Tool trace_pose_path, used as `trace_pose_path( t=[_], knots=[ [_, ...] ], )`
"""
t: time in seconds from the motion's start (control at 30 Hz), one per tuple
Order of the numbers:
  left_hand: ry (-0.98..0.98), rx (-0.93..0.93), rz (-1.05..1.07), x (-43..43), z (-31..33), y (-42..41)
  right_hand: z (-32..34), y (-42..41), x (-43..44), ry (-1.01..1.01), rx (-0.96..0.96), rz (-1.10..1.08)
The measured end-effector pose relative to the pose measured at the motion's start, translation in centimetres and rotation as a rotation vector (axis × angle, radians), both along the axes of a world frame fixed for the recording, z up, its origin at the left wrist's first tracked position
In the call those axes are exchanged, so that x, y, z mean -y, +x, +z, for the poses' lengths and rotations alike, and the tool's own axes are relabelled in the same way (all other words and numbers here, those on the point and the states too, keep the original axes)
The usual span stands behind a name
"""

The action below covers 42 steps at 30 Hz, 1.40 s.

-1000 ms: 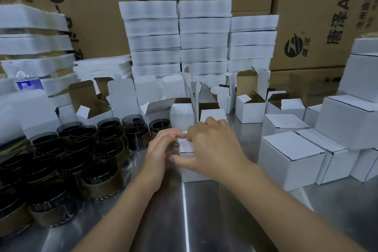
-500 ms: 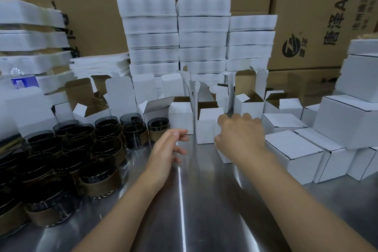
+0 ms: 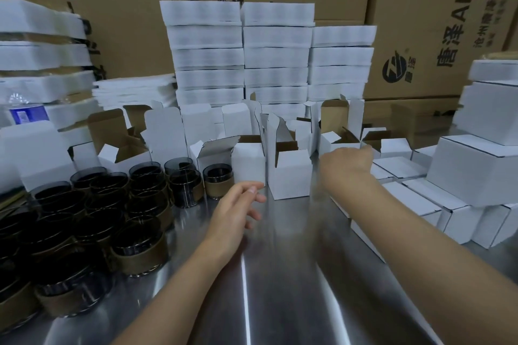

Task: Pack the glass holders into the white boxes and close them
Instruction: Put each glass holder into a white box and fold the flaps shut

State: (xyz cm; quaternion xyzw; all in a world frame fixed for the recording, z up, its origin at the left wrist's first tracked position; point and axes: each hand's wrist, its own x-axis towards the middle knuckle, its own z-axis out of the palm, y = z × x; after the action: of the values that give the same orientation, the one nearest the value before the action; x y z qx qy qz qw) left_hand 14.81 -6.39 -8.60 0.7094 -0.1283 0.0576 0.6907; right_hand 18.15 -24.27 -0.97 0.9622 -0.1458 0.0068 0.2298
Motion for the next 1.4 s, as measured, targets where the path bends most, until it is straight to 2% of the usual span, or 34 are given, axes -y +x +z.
trace_pose_path(
  t=[0.13, 0.23, 0.3, 0.4, 0.53, 0.67, 0.73, 0.83, 0.97, 1.2, 1.4],
  knots=[
    [0.037, 0.008, -0.009, -0.1, 0.0, -0.1, 1.3, 0.6, 1.1, -0.044, -0.084, -0.065],
    [0.047, 0.009, -0.009, -0.1, 0.1, -0.2, 1.7, 0.9, 2.2, -0.031, -0.079, -0.078],
    [0.051, 0.005, -0.007, -0.1, 0.1, -0.2, 1.8, 1.3, 3.4, 0.054, -0.033, -0.048],
    [0.069, 0.004, -0.005, -0.1, 0.0, -0.1, 2.7, 2.6, 6.2, 0.284, 0.132, -0.013],
    [0.100, 0.013, -0.001, -0.1, 0.0, -0.1, 3.8, 4.1, 9.7, 0.547, 0.248, -0.072],
    [0.122, 0.028, 0.002, -0.1, 0.0, -0.1, 1.7, 4.2, 10.9, 0.537, 0.122, -0.103],
    [0.123, 0.031, 0.004, -0.1, -0.1, 0.0, 1.0, 4.4, 10.9, 0.523, 0.126, -0.119],
    [0.129, 0.027, 0.008, 0.0, -0.3, 0.1, 1.1, 4.6, 10.8, 0.591, 0.295, -0.183],
    [0.131, 0.035, 0.002, -0.1, -0.5, 0.2, 1.2, 4.7, 10.8, 0.653, 0.495, -0.139],
    [0.141, 0.046, 0.015, -0.2, -0.5, 0.3, 4.3, 2.8, 10.2, 0.531, 0.933, 0.050],
    [0.160, 0.049, 0.014, -0.3, -0.6, 0.3, 4.7, -0.9, 7.1, 0.635, 1.288, 0.379]
  ],
)
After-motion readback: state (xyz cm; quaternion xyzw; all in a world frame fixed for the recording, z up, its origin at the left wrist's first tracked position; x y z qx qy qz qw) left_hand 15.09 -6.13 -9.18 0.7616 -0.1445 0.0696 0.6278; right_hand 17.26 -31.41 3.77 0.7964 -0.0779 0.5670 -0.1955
